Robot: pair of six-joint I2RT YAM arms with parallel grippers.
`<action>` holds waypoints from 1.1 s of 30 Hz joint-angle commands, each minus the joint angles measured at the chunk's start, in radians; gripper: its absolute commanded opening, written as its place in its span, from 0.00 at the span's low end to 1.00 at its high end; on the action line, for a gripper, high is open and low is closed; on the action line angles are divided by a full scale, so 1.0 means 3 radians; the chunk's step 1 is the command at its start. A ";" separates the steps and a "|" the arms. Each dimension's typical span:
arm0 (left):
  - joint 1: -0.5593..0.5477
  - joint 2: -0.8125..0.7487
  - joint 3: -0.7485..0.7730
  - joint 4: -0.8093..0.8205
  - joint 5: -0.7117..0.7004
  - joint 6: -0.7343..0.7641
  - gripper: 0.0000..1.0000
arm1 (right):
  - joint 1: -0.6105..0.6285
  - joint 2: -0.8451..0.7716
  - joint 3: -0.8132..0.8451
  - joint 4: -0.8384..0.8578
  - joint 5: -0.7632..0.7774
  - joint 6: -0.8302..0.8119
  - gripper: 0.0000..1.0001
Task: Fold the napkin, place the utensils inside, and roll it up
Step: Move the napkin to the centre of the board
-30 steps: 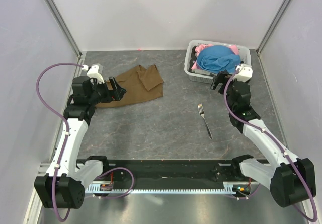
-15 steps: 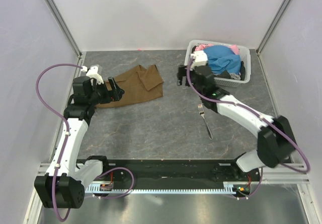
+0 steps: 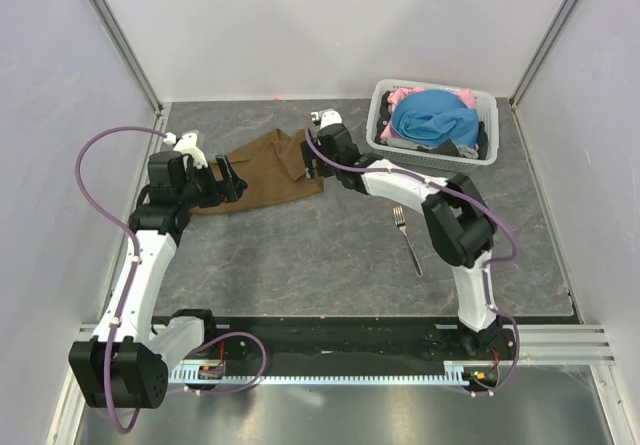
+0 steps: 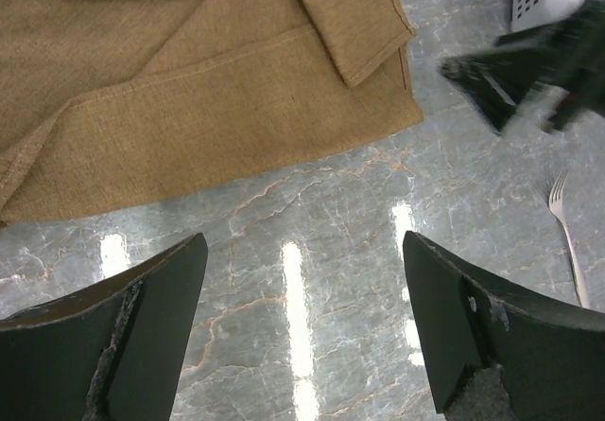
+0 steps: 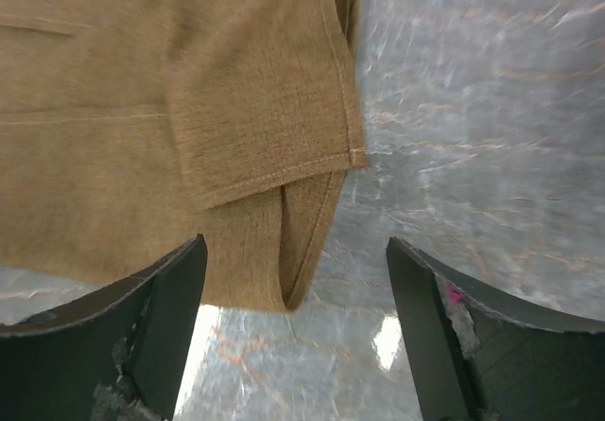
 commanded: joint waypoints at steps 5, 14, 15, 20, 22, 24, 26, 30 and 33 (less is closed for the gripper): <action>0.0012 0.0031 0.0098 0.0005 0.0120 0.0050 0.91 | -0.0075 0.0564 0.0582 -0.0177 0.0039 0.0381 0.78; 0.0002 0.0098 0.0098 0.0016 0.0289 0.0081 0.89 | -0.0418 0.0840 0.0659 0.0145 -0.0651 0.0805 0.68; 0.0002 0.0093 0.0093 0.0016 0.0289 0.0076 0.89 | -0.0438 0.0861 0.0700 0.0145 -0.0672 0.0820 0.66; 0.0002 0.0113 0.0093 0.0021 0.0315 0.0081 0.89 | -0.0515 0.1004 0.0802 0.0146 -0.0799 0.0882 0.61; 0.0002 0.0118 0.0098 0.0016 0.0330 0.0076 0.89 | -0.0525 0.1035 0.0817 0.0145 -0.0830 0.0887 0.59; 0.0002 0.0129 0.0098 0.0016 0.0330 0.0076 0.89 | -0.0525 0.1045 0.0818 0.0226 -0.0876 0.0907 0.57; 0.0002 0.0129 0.0098 0.0021 0.0335 0.0076 0.89 | -0.0531 0.1055 0.0812 0.0243 -0.0927 0.0928 0.54; 0.0002 0.0129 0.0093 0.0021 0.0335 0.0076 0.89 | -0.0525 0.1081 0.0782 0.0278 -0.1045 0.0994 0.51; 0.0002 0.0123 0.0093 0.0021 0.0340 0.0076 0.89 | -0.0531 0.1101 0.0777 0.0278 -0.1086 0.1020 0.46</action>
